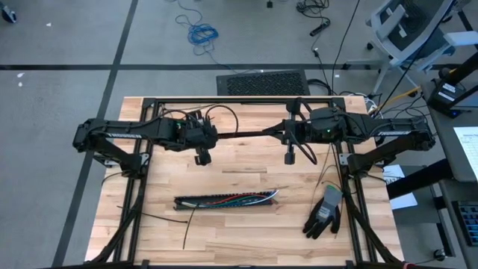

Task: Ziptie cables
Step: Close the black cable duct

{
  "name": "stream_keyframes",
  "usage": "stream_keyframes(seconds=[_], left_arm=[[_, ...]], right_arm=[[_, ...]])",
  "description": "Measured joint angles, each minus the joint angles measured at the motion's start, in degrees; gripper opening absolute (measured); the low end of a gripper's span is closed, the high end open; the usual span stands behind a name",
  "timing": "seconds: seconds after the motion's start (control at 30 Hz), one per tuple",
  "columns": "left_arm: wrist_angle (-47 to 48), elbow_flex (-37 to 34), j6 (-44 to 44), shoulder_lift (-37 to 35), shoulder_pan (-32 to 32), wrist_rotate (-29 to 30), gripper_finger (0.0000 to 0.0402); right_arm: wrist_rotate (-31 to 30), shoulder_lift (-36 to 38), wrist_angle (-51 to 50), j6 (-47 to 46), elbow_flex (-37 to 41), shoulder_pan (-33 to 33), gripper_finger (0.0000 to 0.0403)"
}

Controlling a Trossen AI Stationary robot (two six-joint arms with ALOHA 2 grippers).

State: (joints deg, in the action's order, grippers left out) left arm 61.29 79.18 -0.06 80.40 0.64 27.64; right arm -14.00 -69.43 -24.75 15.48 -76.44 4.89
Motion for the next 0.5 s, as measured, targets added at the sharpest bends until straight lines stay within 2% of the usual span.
stream_keyframes(seconds=[0.13,0.3,0.4,0.5], left_arm=[[0.3,0.0,0.1,0.2,0.0,1.8,0.0019],[5.8,0.2,0.6,0.2,0.0,10.1,0.0019],[9.2,0.1,0.6,0.2,0.6,12.1,0.0019],[10.6,0.0,0.6,0.2,1.1,14.7,0.0019]], right_arm=[[0.0,0.0,-0.2,-2.0,0.0,0.0,0.0],[0.1,-0.5,-2.6,-9.0,0.2,0.0,0.0003],[0.3,-0.5,-3.8,-11.4,0.2,0.0,0.0022],[0.5,-0.4,-4.5,-14.1,0.1,0.1,0.0059]])
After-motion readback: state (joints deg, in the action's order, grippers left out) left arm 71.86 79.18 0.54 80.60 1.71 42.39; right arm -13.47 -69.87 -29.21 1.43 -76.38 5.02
